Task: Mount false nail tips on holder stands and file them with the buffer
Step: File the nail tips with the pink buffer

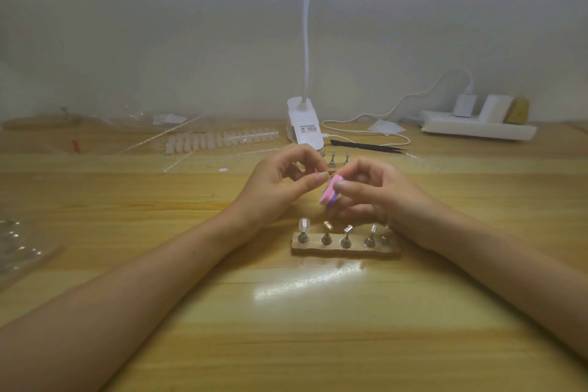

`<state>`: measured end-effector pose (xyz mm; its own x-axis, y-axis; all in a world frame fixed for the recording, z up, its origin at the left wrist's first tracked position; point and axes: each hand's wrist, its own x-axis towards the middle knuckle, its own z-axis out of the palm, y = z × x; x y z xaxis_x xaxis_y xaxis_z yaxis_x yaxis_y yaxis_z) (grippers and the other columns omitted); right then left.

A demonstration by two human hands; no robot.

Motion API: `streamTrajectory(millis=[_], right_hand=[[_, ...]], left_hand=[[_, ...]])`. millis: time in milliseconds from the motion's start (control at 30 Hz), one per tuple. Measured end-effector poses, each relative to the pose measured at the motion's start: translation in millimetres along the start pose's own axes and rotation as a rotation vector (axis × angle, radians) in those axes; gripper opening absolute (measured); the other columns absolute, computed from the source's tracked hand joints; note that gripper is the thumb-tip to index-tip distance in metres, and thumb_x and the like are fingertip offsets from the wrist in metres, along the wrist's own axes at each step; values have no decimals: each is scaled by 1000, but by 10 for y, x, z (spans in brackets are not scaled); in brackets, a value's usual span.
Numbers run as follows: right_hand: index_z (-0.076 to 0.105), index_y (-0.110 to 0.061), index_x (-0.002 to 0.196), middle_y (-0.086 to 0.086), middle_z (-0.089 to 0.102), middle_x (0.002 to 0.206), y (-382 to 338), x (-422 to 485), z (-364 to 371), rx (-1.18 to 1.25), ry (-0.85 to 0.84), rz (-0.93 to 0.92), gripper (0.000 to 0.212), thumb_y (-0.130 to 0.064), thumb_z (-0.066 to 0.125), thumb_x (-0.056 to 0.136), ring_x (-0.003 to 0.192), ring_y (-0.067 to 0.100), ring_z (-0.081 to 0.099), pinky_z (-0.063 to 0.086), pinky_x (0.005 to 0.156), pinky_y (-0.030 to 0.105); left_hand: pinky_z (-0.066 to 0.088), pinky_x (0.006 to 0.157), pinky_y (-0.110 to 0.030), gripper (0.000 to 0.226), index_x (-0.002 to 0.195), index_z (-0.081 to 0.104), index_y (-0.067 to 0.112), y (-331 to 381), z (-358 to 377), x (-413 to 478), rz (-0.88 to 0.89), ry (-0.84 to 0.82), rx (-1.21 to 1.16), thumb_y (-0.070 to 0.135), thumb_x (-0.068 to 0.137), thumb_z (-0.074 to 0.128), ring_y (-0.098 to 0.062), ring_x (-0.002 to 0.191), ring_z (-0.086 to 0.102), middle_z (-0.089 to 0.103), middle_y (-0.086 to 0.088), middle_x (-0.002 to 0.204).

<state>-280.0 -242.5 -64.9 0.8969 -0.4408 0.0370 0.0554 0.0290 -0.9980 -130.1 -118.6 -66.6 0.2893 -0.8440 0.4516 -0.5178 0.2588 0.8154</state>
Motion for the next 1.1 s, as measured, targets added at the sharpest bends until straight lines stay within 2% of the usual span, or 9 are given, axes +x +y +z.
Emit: streamTrajectory(millis=[100, 200, 400, 533, 667, 767, 867, 1000, 1100], right_hand=[[55, -2, 103, 13, 75, 89, 3, 24, -32, 108, 92, -31, 31, -17, 67, 80, 75, 23, 73, 59, 64, 23], [56, -5, 98, 13, 75, 87, -28, 34, -72, 118, 19, 35, 27, -17, 69, 79, 70, 19, 72, 58, 62, 22], [57, -4, 98, 15, 73, 92, -21, 26, -51, 24, -52, 31, 27, -15, 71, 79, 76, 21, 73, 59, 68, 25], [54, -3, 100, 15, 74, 89, -7, 28, -63, 153, 69, -16, 25, -14, 66, 82, 78, 24, 74, 61, 67, 26], [56, -3, 97, 12, 74, 87, -14, 6, -34, 27, -61, 2, 22, -13, 68, 81, 73, 19, 74, 59, 64, 24], [54, -2, 100, 16, 74, 91, -5, 22, -73, 118, 37, -29, 25, -12, 67, 81, 80, 22, 74, 60, 68, 25], [56, -2, 99, 15, 74, 92, -5, 11, -51, 17, -77, -10, 23, -12, 69, 82, 80, 21, 74, 59, 67, 25], [54, -3, 99, 15, 75, 92, 13, 26, -71, 114, 48, -45, 23, -13, 67, 82, 85, 23, 73, 59, 67, 24], [53, -6, 97, 14, 74, 93, -18, 27, -95, 104, 14, -4, 22, -13, 68, 82, 80, 22, 74, 59, 67, 24]], left_hand=[[44, 73, -19, 11, 82, 64, 13, 10, 1, 0, 9, -10, 22, 6, 89, 68, -5, 78, 54, 63, -3, 87], [46, 74, -24, 9, 83, 65, 11, 7, 2, -1, 25, -23, 38, 5, 89, 68, -7, 80, 56, 63, -4, 88], [43, 70, -18, 16, 80, 62, 18, 12, -2, -7, -13, -6, -6, 6, 90, 67, -4, 74, 55, 62, 2, 84], [42, 67, -17, 17, 80, 62, 18, 4, 6, -3, -24, -8, -32, 6, 90, 67, -3, 73, 54, 61, 3, 85], [42, 68, -19, 16, 81, 62, 17, 1, -1, -7, -27, -4, -49, 5, 91, 66, -3, 72, 53, 61, 4, 84], [42, 68, -18, 16, 81, 62, 17, 6, 2, -7, -31, -6, -46, 5, 91, 67, -4, 74, 53, 61, 2, 85], [42, 67, -18, 14, 82, 62, 14, 10, 0, -9, -26, -6, -41, 4, 90, 66, -3, 73, 53, 61, 0, 85], [43, 68, -19, 12, 83, 63, 14, 14, 4, -7, -25, -15, -30, 5, 90, 67, -3, 73, 53, 61, -2, 86], [44, 70, -19, 11, 83, 64, 14, 15, 3, -14, -9, -30, -7, 6, 90, 67, -5, 76, 54, 62, -1, 87]])
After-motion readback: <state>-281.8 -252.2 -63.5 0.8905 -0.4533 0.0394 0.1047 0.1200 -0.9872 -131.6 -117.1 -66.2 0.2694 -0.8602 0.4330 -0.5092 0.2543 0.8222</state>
